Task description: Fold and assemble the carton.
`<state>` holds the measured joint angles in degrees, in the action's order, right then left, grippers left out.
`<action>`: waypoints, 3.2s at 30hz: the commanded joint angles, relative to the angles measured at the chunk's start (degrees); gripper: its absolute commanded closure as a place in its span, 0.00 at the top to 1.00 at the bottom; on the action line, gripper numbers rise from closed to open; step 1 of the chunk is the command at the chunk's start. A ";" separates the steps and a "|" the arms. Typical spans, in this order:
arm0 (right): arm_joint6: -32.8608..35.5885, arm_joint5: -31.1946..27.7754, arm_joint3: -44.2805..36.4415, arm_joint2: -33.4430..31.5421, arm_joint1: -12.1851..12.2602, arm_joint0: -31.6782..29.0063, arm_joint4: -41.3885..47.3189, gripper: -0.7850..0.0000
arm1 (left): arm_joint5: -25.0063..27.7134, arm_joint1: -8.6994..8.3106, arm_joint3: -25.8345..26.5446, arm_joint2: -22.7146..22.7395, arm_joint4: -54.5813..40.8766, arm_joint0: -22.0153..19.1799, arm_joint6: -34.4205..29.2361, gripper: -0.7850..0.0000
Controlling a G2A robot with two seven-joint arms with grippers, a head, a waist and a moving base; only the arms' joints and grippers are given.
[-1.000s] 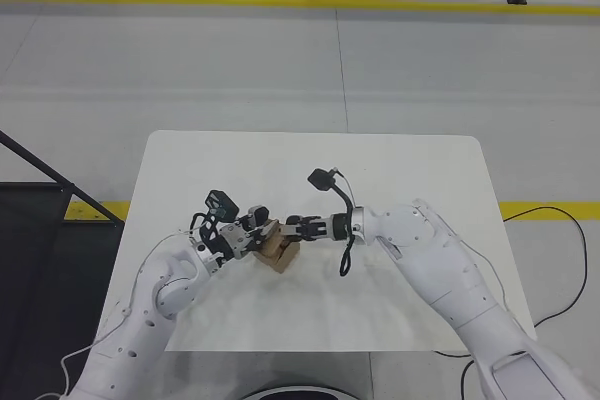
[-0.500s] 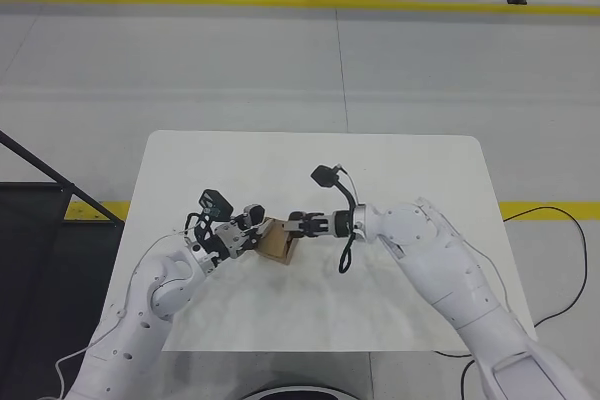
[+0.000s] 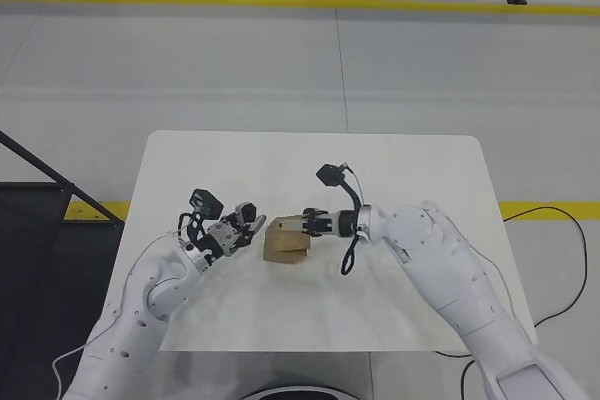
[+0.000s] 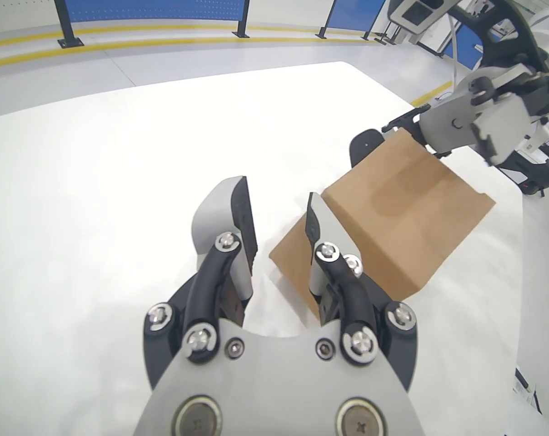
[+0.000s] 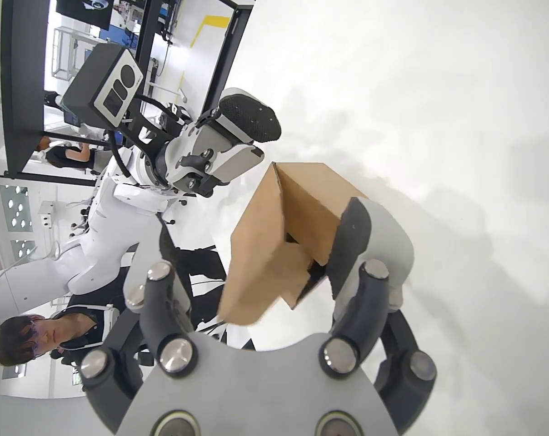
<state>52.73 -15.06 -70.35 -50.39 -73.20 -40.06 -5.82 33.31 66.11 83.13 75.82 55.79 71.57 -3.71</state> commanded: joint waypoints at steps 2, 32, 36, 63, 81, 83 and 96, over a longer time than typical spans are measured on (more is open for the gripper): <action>-1.27 0.65 -3.10 -1.06 0.52 -1.42 -2.26 1.00 | 0.33 -0.10 -0.05 -0.09 0.61 0.32 -0.76 0.43; -2.00 9.52 -19.62 -5.87 2.87 -9.19 -13.57 1.00 | 2.30 0.03 -2.71 -2.76 1.41 -0.71 -0.18 0.43; -1.52 12.68 -20.12 -5.50 2.83 -8.73 -15.38 1.00 | 2.42 0.02 -2.74 -2.95 1.40 -0.79 -0.29 0.43; 0.66 25.44 -26.47 1.27 1.72 -7.87 -29.31 0.39 | 2.49 -0.36 -2.11 -1.67 1.05 0.01 1.96 0.44; 1.38 25.53 -23.34 2.75 0.29 -5.40 -28.79 0.45 | 2.10 -0.17 0.29 -3.18 2.28 -0.05 3.22 0.43; 1.43 25.50 -23.20 2.71 0.21 -5.35 -28.82 0.46 | 2.11 -0.19 0.30 -3.23 2.43 -0.15 2.74 0.43; 1.87 25.50 -22.54 2.24 -0.21 -5.34 -28.89 0.53 | 2.42 -0.27 -0.11 -3.69 3.54 -0.26 2.00 0.43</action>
<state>54.60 10.36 -92.89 -48.14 -73.40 -45.38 -34.66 35.74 65.84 83.04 72.12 59.38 71.31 -1.75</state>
